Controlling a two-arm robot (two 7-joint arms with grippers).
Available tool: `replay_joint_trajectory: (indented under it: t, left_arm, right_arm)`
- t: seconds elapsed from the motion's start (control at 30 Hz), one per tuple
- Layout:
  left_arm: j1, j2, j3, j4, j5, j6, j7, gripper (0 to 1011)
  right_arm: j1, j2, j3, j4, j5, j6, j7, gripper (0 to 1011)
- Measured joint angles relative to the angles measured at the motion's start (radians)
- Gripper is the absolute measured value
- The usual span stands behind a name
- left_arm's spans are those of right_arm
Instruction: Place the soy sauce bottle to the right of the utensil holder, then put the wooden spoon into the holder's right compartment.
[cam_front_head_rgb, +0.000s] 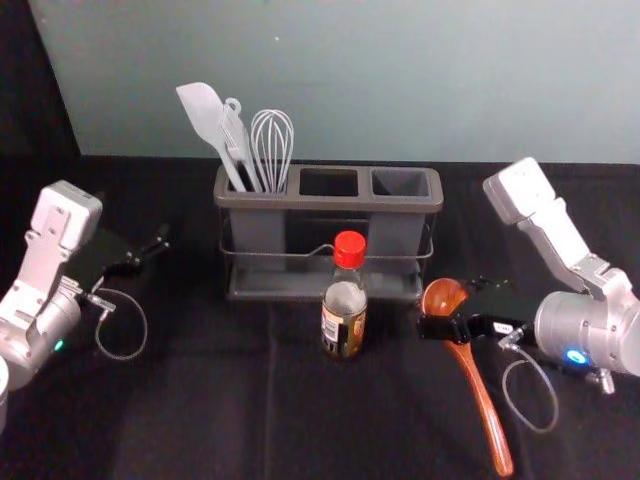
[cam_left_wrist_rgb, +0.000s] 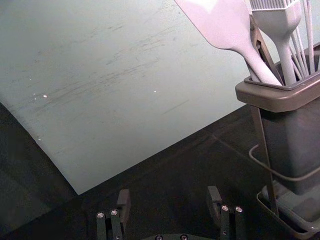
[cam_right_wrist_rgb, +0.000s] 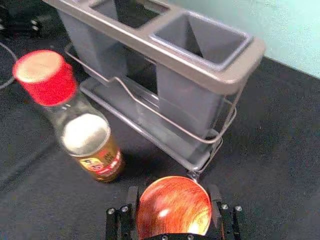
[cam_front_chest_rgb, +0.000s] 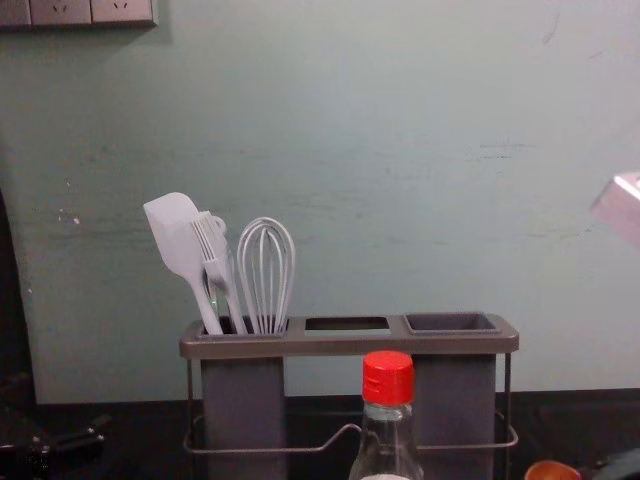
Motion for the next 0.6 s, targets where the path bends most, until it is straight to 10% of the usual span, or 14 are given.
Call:
replay_joint_trajectory:
  t: [0.4, 0.6]
  left_arm:
    - [0.0, 0.0, 0.0, 0.0, 0.0, 0.0, 0.0, 1005]
    - [0.0, 0.0, 0.0, 0.0, 0.0, 0.0, 0.0, 1005]
  right_arm:
    - [-0.062, 0.024, 0.043, -0.094, 0.007, -0.111, -0.035, 848]
    - [-0.125, 0.021, 0.078, -0.127, -0.025, -0.314, -0.083, 848]
